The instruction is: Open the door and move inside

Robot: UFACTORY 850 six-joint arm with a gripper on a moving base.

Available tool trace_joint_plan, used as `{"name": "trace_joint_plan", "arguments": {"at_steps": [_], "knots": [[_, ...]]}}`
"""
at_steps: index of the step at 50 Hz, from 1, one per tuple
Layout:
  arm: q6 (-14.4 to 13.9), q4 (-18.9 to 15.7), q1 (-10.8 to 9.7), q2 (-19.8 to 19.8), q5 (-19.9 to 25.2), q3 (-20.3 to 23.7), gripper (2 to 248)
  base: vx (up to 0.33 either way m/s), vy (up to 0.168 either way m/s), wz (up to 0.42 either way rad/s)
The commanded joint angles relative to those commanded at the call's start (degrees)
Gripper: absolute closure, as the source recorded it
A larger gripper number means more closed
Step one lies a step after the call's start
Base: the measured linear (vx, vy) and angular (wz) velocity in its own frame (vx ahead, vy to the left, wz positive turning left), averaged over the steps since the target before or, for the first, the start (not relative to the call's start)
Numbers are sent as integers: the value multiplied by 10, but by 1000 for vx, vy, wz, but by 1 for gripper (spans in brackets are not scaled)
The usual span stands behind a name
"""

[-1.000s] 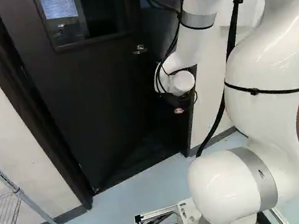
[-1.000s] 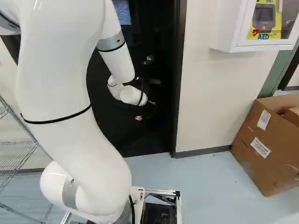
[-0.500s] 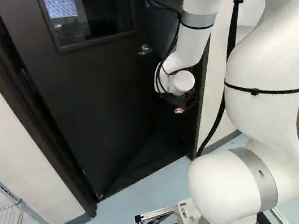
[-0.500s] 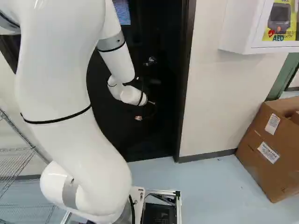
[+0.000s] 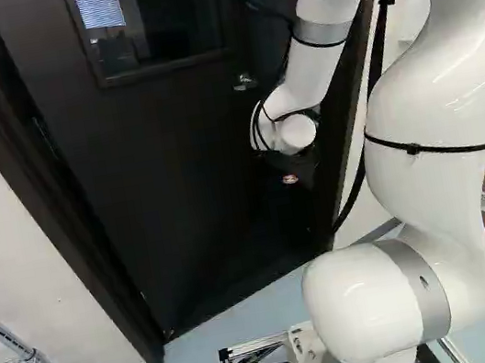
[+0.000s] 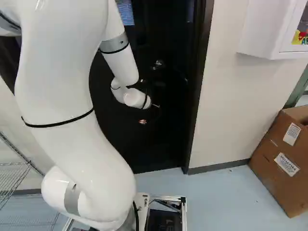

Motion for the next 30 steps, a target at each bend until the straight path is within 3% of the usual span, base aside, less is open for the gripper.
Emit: {"name": "trace_joint_plan", "arguments": {"at_steps": [30], "knots": [[0, 0, 0, 0, 0, 0, 3, 127, 73, -22]]}}
